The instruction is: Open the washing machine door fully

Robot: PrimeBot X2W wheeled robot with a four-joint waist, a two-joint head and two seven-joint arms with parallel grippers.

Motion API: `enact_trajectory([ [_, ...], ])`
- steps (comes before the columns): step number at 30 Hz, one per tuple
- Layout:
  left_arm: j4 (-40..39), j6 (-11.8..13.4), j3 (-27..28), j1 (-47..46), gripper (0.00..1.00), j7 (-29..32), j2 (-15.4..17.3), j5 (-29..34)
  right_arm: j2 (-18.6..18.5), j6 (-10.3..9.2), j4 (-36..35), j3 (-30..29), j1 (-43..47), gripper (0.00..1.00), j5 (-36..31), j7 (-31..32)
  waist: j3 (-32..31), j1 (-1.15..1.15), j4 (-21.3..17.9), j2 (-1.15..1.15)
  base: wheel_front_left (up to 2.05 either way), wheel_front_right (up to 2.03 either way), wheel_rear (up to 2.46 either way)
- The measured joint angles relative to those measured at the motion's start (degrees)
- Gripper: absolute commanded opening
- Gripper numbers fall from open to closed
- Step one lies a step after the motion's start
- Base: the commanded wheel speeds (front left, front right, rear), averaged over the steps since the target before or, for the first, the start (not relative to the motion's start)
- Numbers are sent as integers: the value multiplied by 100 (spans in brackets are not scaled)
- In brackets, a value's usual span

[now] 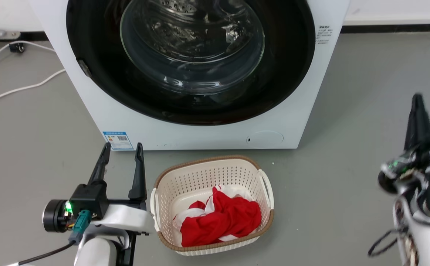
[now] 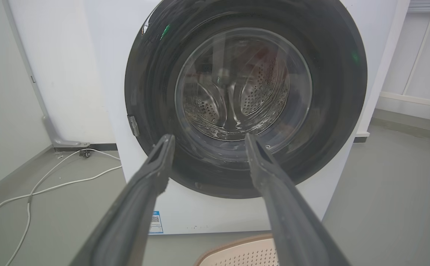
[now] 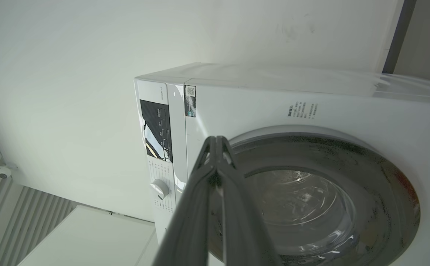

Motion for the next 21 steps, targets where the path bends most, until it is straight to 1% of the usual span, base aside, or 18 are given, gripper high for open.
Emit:
enact_trajectory([
  [3, -48, -33, 19, -107, 100, -1, -8, -10, -220, 0, 477, -100, -649, 0, 178, 96, 132, 0, 15, 0, 0, 0, 0],
  [9, -148, -90, 12, -308, 100, -1, -32, -53, -802, 0, 1402, 32, -1989, 0, 88, 310, 444, 0, 95, 0, 0, 0, 0],
  [15, -301, -116, -16, -549, 100, -1, -51, -46, -1345, 0, 2424, 469, -3477, 0, -202, 931, 834, 0, 200, 0, 0, 0, 0],
  [21, -410, -159, -24, -718, 100, -1, -67, -37, -1647, 0, 3511, 1004, -4962, 0, -604, 1774, 1196, 0, 271, 0, 0, 0, 0],
])
